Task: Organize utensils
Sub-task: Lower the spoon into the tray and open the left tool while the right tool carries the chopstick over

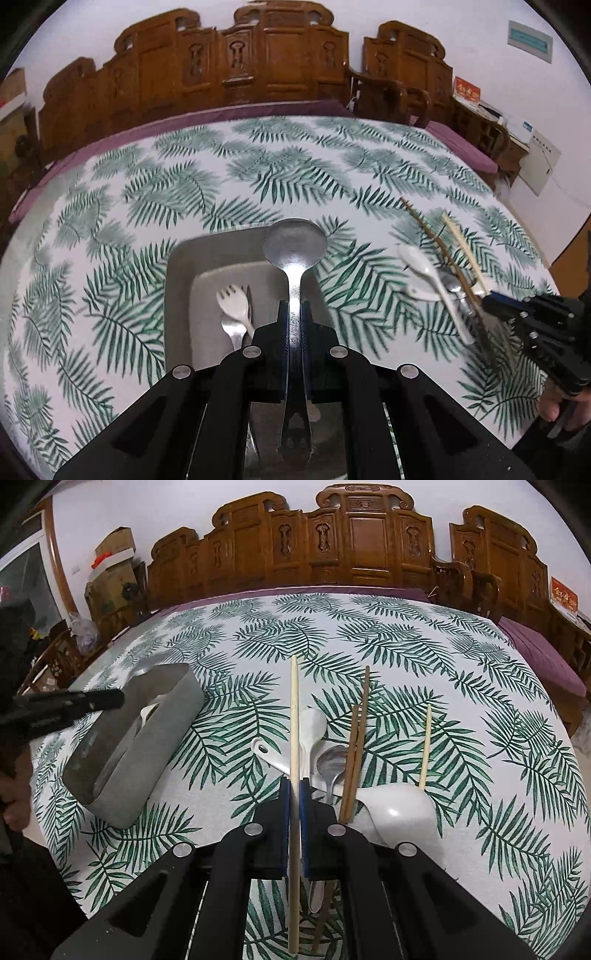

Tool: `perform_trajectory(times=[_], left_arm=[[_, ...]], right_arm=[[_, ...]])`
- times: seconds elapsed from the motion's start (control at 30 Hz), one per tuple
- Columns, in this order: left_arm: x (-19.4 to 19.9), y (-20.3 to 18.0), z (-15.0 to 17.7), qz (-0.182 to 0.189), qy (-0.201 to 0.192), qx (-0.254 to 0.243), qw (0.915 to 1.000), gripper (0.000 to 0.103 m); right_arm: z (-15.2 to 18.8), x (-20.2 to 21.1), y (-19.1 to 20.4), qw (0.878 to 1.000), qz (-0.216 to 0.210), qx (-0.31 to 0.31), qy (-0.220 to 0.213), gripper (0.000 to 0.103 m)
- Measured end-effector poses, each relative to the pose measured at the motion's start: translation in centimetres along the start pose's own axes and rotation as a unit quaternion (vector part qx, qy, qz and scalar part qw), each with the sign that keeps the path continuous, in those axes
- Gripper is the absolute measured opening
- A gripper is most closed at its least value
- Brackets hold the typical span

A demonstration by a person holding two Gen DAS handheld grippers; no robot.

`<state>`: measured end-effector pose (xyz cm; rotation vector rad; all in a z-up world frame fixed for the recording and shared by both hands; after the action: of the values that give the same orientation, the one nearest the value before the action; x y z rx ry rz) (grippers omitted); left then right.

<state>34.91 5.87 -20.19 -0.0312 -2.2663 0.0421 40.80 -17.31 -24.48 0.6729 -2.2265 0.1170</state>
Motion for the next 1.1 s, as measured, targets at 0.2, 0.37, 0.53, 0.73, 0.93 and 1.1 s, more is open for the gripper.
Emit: perform_trajectory(times=[0.2,0.37,0.53,0.73,0.93,1.1], left_arm=[[-1.9,0.9,1.4,-0.005,0.02,0.009,0.9998,0.005],[-2.7,1.4,1.5,-0.004,0.03,0.016,0.9994,0.005],[-3.9,1.3,1.8,-0.001,0.052,0.014,0.9986,0.005],[-3.9,0.7,1.9,-0.003,0.054,0.001,0.9985,0.005],[-2.8,0.9,1.7,0.005,0.038,0.001,0.9993,0.005],[-0.7,1.4,1.5,0.019,0.014,0.006,0.9997,0.007]], right_arm=[[-0.3,0.1,1.0,1.0,-0.01,0.01,-0.003,0.006],[-0.6,-0.1,1.6,1.0,-0.013,0.011,-0.005,0.006],[-0.7,-0.4,2.1,1.0,-0.017,0.012,-0.004,0.006],[-0.9,-0.4,2.7,1.0,-0.017,0.014,-0.007,0.006],[-1.2,0.2,3.5,1.0,-0.019,0.012,-0.016,0.006],[-1.8,1.0,4.8,0.999,-0.023,0.017,-0.024,0.006]])
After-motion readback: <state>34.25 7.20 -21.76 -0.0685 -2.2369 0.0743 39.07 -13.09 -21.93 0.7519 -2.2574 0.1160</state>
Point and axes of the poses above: each gripper's, at about its wrist camera, not at the fingertips, and x roughly against the way its jaws point, y to its left, z to its underside, the point moved 2 cm from there along -x, roughly the way its jaws point, and after that the axes turned 2 degrees about -y, right-handed, at the moved point
